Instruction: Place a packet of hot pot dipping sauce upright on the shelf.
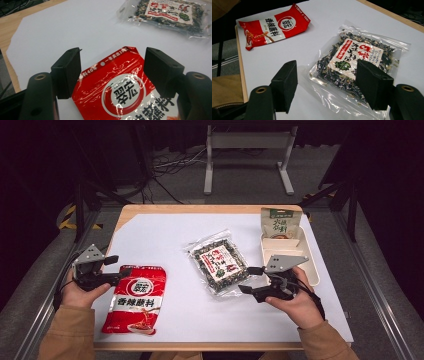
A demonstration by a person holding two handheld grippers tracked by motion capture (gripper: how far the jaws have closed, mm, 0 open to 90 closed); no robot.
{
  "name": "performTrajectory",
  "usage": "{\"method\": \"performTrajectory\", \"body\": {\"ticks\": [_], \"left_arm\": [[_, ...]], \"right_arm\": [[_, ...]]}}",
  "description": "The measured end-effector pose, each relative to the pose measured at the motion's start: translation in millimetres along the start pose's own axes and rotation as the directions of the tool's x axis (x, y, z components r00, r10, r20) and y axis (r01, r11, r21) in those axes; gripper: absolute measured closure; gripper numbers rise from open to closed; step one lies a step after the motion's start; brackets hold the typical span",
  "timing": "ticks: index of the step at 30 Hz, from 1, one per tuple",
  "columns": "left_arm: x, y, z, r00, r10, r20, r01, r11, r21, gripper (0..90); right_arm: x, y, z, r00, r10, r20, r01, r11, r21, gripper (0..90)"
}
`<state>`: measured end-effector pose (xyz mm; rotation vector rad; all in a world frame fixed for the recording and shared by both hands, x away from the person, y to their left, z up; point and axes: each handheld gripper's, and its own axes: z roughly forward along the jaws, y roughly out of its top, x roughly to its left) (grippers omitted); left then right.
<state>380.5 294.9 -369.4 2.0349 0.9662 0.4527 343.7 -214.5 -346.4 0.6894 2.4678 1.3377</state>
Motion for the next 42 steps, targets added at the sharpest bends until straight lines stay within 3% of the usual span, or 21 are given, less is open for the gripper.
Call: {"method": "performTrajectory", "body": {"ticks": [4,8,11,12,14,22,25,32,38,42], "left_arm": [[13.4,-5.9,6.0,0.999,-0.035,-0.029,0.035,0.9993,-0.014,36.7],[26.5,-12.7,13.4,0.9963,-0.086,-0.004,0.086,0.9962,-0.013,36.4],[41.0,-23.4,23.8,0.9882,-0.153,0.006,0.153,0.9881,0.011,33.0],[41.0,-23.4,23.8,0.9882,-0.153,0.006,0.153,0.9881,0.011,33.4],[48.8,-29.7,30.3,0.9823,-0.186,0.02,0.185,0.9821,0.033,33.6],[53.5,-35.6,47.1,0.9739,-0.221,0.052,0.215,0.9716,0.098,31.4],[52.2,-36.2,52.2,0.9746,-0.217,0.054,0.209,0.9696,0.127,31.4],[53.5,-40.5,61.5,0.9672,-0.245,0.069,0.231,0.9598,0.159,31.7],[52.3,-42.7,69.4,0.9663,-0.244,0.082,0.224,0.9539,0.2,31.9],[53.1,-43.7,69.8,0.9665,-0.239,0.093,0.218,0.9563,0.195,33.3]], "right_arm": [[0.6,-0.4,4.3,1.0,0.002,-0.008,-0.002,1.0,0.008,34.2],[1.0,-1.1,6.3,0.9999,0.003,-0.011,-0.003,1.0,0.013,34.0],[1.4,-1.5,8.1,0.9999,0.005,-0.015,-0.005,1.0,0.016,33.9],[1.4,-1.5,8.1,0.9999,0.005,-0.015,-0.005,1.0,0.016,33.9],[1.4,-1.9,9.3,0.9998,0.006,-0.019,-0.006,1.0,0.018,33.8],[1.4,-4.0,12.1,0.9996,0.011,-0.025,-0.01,1.0,0.025,33.0],[1.8,-4.2,12.1,0.9996,0.011,-0.027,-0.01,1.0,0.025,32.8],[2.2,-5.1,13.2,0.9995,0.011,-0.029,-0.01,1.0,0.027,32.7],[2.3,-5.8,14.6,0.9994,0.012,-0.034,-0.011,0.999,0.03,32.6],[2.3,-6.2,15.0,0.9993,0.013,-0.036,-0.011,0.999,0.03,32.2]]}}
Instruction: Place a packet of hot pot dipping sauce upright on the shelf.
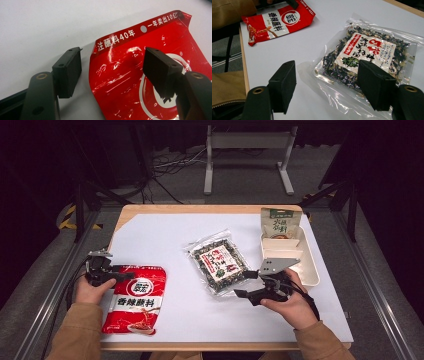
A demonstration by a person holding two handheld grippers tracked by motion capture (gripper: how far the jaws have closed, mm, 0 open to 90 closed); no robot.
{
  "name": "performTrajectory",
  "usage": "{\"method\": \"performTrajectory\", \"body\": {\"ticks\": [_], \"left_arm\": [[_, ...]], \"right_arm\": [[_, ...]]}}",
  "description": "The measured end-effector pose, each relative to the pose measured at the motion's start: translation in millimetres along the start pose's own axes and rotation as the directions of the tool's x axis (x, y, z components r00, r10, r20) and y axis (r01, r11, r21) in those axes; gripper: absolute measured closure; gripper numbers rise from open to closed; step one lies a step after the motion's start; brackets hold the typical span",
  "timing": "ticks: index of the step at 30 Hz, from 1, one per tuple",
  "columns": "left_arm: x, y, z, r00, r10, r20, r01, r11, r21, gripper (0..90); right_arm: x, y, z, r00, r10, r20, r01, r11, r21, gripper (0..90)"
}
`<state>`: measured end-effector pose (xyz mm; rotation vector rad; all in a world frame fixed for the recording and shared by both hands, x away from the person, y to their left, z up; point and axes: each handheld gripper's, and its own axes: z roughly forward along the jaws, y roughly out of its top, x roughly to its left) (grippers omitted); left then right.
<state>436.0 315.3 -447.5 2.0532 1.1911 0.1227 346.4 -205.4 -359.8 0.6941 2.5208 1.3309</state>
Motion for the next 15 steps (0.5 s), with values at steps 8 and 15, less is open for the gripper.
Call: {"method": "performTrajectory", "body": {"ticks": [8,15], "left_arm": [[-4.4,-1.8,-0.1,0.9996,0.027,-0.003,-0.026,0.9996,0.007,44.4],[-9.0,-5.5,-3.1,0.9967,0.054,-0.061,-0.057,0.9976,-0.039,61.4]], "right_arm": [[-0.2,-0.6,0.0,1.0,0.001,-0.001,-0.001,1.0,-0.003,31.5],[-0.8,-1.5,0.7,1.0,0.004,-0.002,-0.004,1.0,-0.001,31.3]]}}
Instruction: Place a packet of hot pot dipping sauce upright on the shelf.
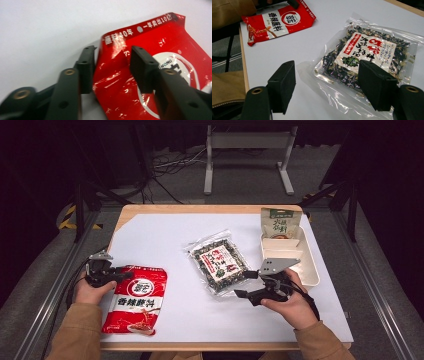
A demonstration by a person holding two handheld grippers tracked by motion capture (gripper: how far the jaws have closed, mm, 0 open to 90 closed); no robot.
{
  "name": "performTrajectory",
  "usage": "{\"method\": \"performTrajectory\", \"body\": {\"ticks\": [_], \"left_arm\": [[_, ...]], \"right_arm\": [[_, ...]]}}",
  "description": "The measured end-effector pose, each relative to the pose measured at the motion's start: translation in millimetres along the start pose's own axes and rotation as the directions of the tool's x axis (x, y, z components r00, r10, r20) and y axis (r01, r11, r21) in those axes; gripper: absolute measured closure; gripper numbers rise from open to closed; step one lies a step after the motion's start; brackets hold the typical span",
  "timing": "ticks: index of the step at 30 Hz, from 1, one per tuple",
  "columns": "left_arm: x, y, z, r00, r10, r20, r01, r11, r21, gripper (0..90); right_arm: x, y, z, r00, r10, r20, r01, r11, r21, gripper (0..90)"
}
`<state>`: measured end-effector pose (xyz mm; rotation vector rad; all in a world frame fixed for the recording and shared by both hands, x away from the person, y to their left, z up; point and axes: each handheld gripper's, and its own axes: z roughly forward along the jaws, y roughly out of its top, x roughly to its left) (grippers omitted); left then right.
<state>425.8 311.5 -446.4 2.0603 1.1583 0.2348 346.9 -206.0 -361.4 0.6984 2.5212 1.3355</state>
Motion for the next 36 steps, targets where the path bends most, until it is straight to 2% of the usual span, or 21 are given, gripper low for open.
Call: {"method": "performTrajectory", "body": {"ticks": [1,3,6,7,8,9,10,11,15,20,23,28,32,36], "left_arm": [[-0.4,0.0,-1.1,1.0,0.001,-0.006,-0.001,1.0,-0.005,68.4],[-1.1,0.0,-3.6,0.9999,0.006,-0.009,-0.007,0.9997,-0.025,71.2],[-4.2,0.2,-5.0,0.9995,0.03,-0.012,-0.031,0.9992,-0.025,78.0],[-6.7,0.4,-4.9,0.9991,0.039,-0.015,-0.039,0.9991,-0.017,78.9],[-10.2,1.1,-4.8,0.9973,0.068,-0.029,-0.068,0.9977,-0.006,79.2],[-10.2,1.1,-4.8,0.9973,0.068,-0.029,-0.068,0.9977,-0.006,79.7],[-15.7,2.1,-4.6,0.9941,0.101,-0.039,-0.101,0.9949,0.006,80.2],[-15.7,2.1,-4.6,0.9941,0.101,-0.039,-0.101,0.9949,0.006,80.3],[-23.6,2.5,-2.1,0.9889,0.148,-0.012,-0.148,0.9886,0.029,78.9],[-26.7,3.0,-1.5,0.9865,0.164,-0.008,-0.163,0.9854,0.048,84.5],[-27.0,3.5,-3.3,0.9869,0.161,-0.005,-0.161,0.9863,0.038,89.7],[-28.1,6.5,-13.3,0.9901,0.14,0.006,-0.14,0.9901,-0.003,90.0],[-31.9,12.3,-21.3,0.9897,0.142,-0.022,-0.142,0.9896,-0.023,90.0],[-43.0,23.5,-34.0,0.9832,0.175,-0.052,-0.178,0.9819,-0.065,90.0]], "right_arm": [[0.1,-0.1,0.4,1.0,0.0,-0.002,0.0,1.0,0.0,31.2],[0.1,-0.2,0.6,1.0,0.0,-0.002,0.0,1.0,0.0,31.1],[0.2,-0.3,1.2,1.0,0.001,-0.004,-0.001,1.0,0.001,31.0],[0.2,-0.3,1.2,1.0,0.001,-0.004,-0.001,1.0,0.0,31.0],[0.4,-0.2,1.2,1.0,0.002,-0.006,-0.002,1.0,0.0,31.0],[0.4,-0.2,1.2,1.0,0.002,-0.006,-0.002,1.0,0.0,31.0],[0.5,-0.2,1.0,1.0,-0.001,-0.006,0.001,1.0,-0.002,30.9],[0.5,-0.2,1.0,1.0,-0.001,-0.006,0.001,1.0,-0.002,30.9],[0.7,-0.2,0.6,1.0,-0.002,-0.008,0.002,1.0,-0.005,30.7],[0.6,-0.3,0.6,1.0,-0.004,-0.008,0.004,1.0,-0.005,30.7],[0.4,-0.7,0.7,1.0,-0.002,-0.008,0.002,1.0,-0.004,30.9],[0.5,-0.6,1.0,1.0,-0.008,-0.004,0.008,1.0,-0.003,33.6],[1.0,-0.4,2.7,0.9999,-0.015,-0.003,0.015,1.0,0.002,38.0],[2.4,1.5,4.2,0.9997,-0.025,0.0,0.025,1.0,-0.001,41.4]]}}
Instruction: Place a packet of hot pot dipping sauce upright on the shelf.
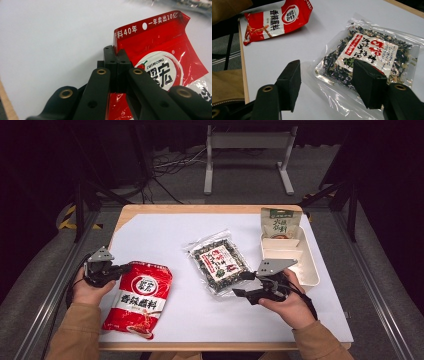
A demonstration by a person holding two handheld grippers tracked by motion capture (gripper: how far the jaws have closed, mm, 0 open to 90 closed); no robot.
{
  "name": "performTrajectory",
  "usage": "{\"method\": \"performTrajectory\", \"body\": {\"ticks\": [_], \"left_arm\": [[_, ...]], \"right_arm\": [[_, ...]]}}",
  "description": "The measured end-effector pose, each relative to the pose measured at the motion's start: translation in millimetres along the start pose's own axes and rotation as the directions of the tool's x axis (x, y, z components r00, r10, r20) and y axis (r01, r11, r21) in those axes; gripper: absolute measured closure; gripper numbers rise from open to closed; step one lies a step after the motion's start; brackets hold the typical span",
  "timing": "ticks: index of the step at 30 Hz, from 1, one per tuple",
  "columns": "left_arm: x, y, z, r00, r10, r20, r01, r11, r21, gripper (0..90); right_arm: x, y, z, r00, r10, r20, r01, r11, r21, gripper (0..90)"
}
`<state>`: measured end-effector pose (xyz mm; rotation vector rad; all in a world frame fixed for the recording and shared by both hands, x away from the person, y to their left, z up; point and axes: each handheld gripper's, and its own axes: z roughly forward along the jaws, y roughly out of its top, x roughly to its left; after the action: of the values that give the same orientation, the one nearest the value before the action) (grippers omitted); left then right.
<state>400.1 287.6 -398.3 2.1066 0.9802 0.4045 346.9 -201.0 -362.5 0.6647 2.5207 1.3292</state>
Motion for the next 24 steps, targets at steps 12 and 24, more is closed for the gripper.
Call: {"method": "performTrajectory", "body": {"ticks": [12,24], "left_arm": [[-30.9,29.4,-33.3,0.9961,0.087,-0.01,-0.088,0.9905,-0.106,90.0],[-55.0,43.5,-62.0,0.9887,0.149,0.019,-0.142,0.9678,-0.208,90.0]], "right_arm": [[2.5,4.1,-6.0,0.9996,0.02,-0.02,-0.02,0.999,-0.036,55.7],[9.5,10.0,-1.1,0.9952,0.05,-0.085,-0.055,0.997,-0.063,55.9]]}}
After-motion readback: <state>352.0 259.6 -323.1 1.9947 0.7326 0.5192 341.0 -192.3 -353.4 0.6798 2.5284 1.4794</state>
